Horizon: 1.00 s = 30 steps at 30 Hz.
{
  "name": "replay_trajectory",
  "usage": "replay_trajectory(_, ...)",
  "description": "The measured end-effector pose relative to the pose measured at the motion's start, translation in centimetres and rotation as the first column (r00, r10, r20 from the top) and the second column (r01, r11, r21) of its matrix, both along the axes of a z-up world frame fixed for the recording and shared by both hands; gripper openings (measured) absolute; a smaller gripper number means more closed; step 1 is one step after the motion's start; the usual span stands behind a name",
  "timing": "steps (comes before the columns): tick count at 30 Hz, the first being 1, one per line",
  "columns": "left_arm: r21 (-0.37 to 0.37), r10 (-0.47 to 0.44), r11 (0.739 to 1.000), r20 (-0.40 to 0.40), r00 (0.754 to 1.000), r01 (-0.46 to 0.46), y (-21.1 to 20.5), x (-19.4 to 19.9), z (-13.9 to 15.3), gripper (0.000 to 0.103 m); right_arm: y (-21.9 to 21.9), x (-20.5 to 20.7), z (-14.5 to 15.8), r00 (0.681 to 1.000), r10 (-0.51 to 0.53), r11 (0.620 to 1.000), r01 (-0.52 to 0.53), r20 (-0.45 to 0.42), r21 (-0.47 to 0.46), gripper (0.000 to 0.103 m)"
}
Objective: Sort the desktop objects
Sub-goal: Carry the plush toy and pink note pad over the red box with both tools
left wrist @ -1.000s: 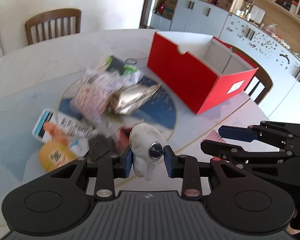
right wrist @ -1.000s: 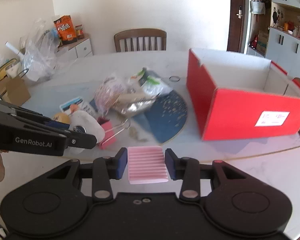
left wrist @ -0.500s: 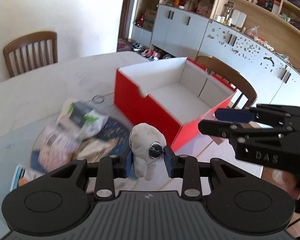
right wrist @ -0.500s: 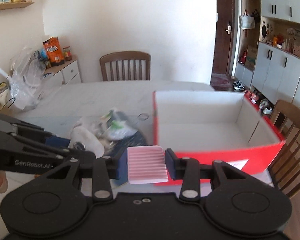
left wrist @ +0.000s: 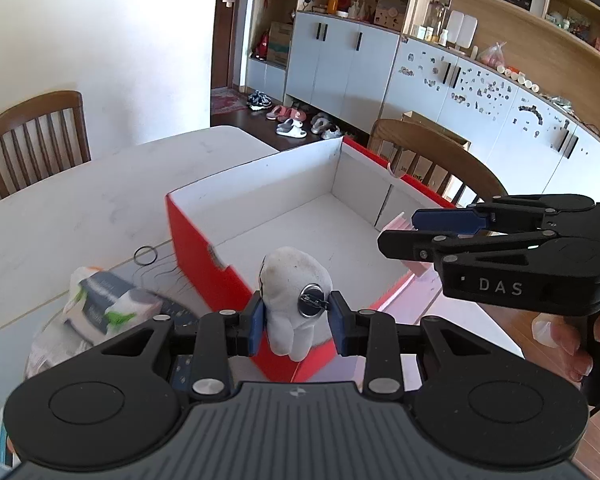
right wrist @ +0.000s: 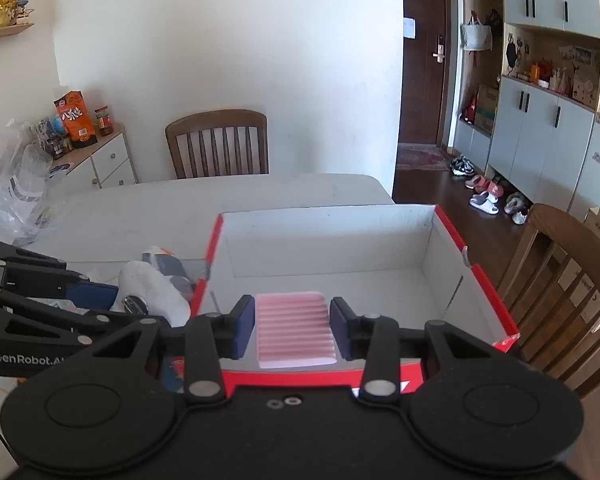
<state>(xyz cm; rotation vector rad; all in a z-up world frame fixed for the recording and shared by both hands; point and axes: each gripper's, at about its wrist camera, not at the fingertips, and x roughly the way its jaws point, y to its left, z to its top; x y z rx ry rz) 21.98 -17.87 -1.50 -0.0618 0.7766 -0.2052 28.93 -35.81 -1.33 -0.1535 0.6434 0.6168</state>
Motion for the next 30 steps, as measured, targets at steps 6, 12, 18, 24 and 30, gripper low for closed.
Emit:
replay_trajectory(6,0.024,0.004,1.000,-0.019,1.000,-0.004,-1.7,2.7,-0.3,0.032,-1.0,2.7,-0.8,0.999,-0.003,1.000,0.003,-0.034,0.001,0.040)
replay_trajectory(12,0.044,0.017,0.999,-0.021,1.000,-0.016,-2.9,4.5,-0.7,0.032,-1.2,4.3,-1.7,1.000,0.014,0.999,-0.015,-0.027,-0.029,0.040)
replay_trajectory(18,0.041,0.021,0.999,-0.051,0.998,-0.019,-3.2,6.8,-1.7,0.032,-1.2,6.2,-2.6,0.999,0.013,0.998,-0.016,-0.042,-0.055,0.040)
replay_trajectory(24,0.059,0.025,0.998,-0.095,0.995,-0.019,-3.2,9.6,-3.3,0.032,-1.4,8.7,-3.8,0.997,-0.005,0.997,-0.001,-0.081,-0.077,0.040)
replay_trajectory(30,0.074,-0.013,0.997,-0.180,0.984,0.027,-4.1,12.6,-5.5,0.032,-1.1,10.4,-5.2,0.992,-0.004,0.994,-0.010,-0.128,-0.112,0.040)
